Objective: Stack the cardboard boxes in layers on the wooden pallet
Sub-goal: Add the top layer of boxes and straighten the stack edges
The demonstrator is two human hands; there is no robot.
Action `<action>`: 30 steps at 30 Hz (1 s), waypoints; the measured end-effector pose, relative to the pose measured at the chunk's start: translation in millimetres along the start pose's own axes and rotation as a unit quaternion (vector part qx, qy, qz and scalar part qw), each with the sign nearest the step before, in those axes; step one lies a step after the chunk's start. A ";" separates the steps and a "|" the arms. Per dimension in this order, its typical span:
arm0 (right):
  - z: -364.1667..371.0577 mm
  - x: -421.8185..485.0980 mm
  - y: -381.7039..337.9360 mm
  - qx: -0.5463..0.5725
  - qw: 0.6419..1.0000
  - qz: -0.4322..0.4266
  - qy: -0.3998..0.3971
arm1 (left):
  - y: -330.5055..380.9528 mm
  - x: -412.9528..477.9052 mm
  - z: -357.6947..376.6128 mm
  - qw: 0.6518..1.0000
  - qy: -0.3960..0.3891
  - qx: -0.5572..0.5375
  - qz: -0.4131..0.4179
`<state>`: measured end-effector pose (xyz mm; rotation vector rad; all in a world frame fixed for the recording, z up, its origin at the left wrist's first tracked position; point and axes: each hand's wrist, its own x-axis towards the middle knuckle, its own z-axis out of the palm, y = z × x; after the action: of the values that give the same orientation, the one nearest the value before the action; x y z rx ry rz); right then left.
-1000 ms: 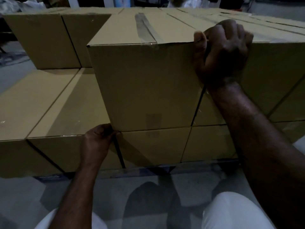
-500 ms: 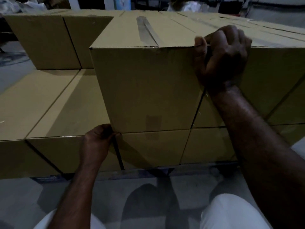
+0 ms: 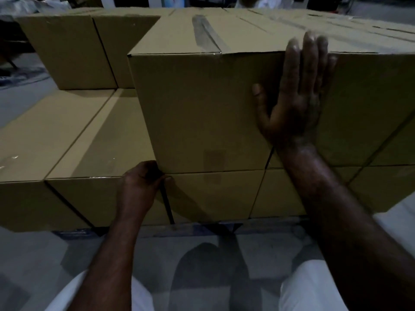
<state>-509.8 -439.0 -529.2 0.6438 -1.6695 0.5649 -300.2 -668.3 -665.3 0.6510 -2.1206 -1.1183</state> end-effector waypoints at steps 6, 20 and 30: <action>-30.8 -115.1 -48.9 0.117 0.989 -0.024 -0.082 | -9.7 0.0 -11.9 0.995 -0.042 0.081 0.039; 7.0 -204.8 -98.0 0.211 0.950 -0.009 -0.228 | -30.1 11.8 -10.0 0.936 -0.051 0.306 0.168; 8.7 -202.7 -100.0 0.176 0.961 -0.011 -0.214 | -30.6 14.7 -11.7 0.953 -0.051 0.247 0.169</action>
<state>-417.6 -495.5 -727.9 1.1037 -1.9769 0.7549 -297.6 -700.2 -681.7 0.4238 -2.5058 -0.4413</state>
